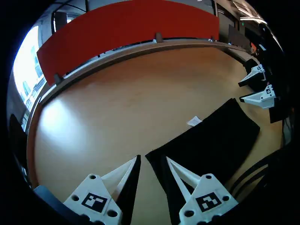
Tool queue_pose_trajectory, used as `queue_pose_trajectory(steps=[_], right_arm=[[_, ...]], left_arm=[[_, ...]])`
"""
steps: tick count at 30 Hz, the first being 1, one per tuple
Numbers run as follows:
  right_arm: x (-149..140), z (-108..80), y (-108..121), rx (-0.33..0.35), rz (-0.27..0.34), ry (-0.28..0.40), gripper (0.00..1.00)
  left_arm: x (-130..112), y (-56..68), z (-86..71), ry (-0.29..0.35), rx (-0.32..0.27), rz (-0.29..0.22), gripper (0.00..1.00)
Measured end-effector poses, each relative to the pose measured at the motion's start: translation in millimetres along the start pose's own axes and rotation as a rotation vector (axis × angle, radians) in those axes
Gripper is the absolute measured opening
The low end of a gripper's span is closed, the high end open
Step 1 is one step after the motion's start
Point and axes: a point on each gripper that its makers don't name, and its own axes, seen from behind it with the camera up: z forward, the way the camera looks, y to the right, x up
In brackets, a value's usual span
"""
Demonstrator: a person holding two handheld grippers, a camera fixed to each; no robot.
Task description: Fold towel
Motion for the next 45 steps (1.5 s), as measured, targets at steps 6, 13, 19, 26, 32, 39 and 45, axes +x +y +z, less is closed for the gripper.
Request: queue_pose_trajectory(steps=[6,13,19,26,32,39,45], right_arm=[[-2,-1.5,-2,0.007,0.003,0.0,0.84],[-4,-6.2,-7,0.018,0.005,0.004,0.84],[-8,-12.8,-14,0.029,0.005,0.008,0.84],[-14,-23.8,-25,0.042,-0.002,0.014,0.84],[-22,-33.4,-37,0.053,0.0,0.013,0.84],[-33,-43.6,-50,0.059,0.005,0.012,0.84],[-41,-52.1,-58,0.059,0.007,0.01,0.84]], left_arm=[[2,-3.1,-2.0,0.004,0.008,-0.018,0.27],[2,3.5,-4.4,-0.001,-0.02,-0.02,0.57],[1,8.0,-9.9,0.007,-0.034,-0.025,0.84],[-2,9.0,-19.2,0.012,-0.029,-0.038,0.94],[-7,12.1,-31.0,0.019,-0.028,-0.049,0.94],[-18,19.5,-45.3,0.015,-0.034,-0.059,0.94],[-31,25.1,-58.4,0.013,-0.035,-0.073,0.94]])
